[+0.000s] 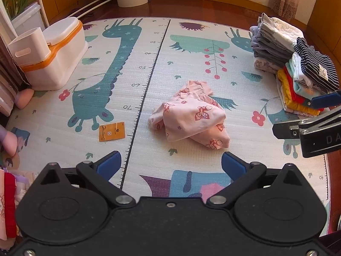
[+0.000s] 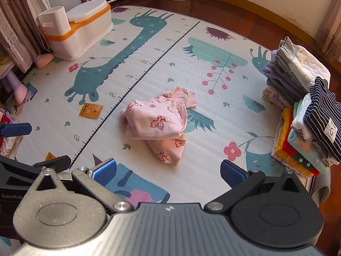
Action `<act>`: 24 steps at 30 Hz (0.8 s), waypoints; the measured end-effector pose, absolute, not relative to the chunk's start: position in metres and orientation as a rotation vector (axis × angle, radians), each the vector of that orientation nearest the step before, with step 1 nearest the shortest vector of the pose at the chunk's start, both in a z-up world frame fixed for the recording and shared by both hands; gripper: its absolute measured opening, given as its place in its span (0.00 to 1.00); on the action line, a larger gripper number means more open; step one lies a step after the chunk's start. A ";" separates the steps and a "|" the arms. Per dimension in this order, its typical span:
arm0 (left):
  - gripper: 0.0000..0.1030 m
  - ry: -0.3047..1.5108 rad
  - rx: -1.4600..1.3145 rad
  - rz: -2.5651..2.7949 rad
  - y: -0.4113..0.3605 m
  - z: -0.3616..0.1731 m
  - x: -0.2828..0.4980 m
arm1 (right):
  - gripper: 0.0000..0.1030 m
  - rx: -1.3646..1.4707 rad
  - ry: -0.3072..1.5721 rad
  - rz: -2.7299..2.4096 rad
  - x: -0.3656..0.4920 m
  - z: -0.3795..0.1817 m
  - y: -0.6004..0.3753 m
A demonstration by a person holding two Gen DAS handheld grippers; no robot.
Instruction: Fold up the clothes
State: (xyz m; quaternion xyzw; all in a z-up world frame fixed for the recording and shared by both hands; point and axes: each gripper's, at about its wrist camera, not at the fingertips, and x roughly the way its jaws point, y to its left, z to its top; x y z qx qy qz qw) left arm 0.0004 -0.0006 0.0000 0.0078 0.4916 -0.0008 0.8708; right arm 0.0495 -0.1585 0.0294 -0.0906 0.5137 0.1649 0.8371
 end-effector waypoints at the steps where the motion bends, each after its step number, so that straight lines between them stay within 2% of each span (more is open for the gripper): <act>1: 0.99 1.026 0.026 -0.006 -0.001 0.000 0.001 | 1.00 -0.192 1.088 0.350 0.050 0.029 -0.158; 24: 0.99 0.996 0.009 -0.012 0.006 0.002 -0.001 | 1.00 -0.211 1.099 0.359 0.051 0.026 -0.155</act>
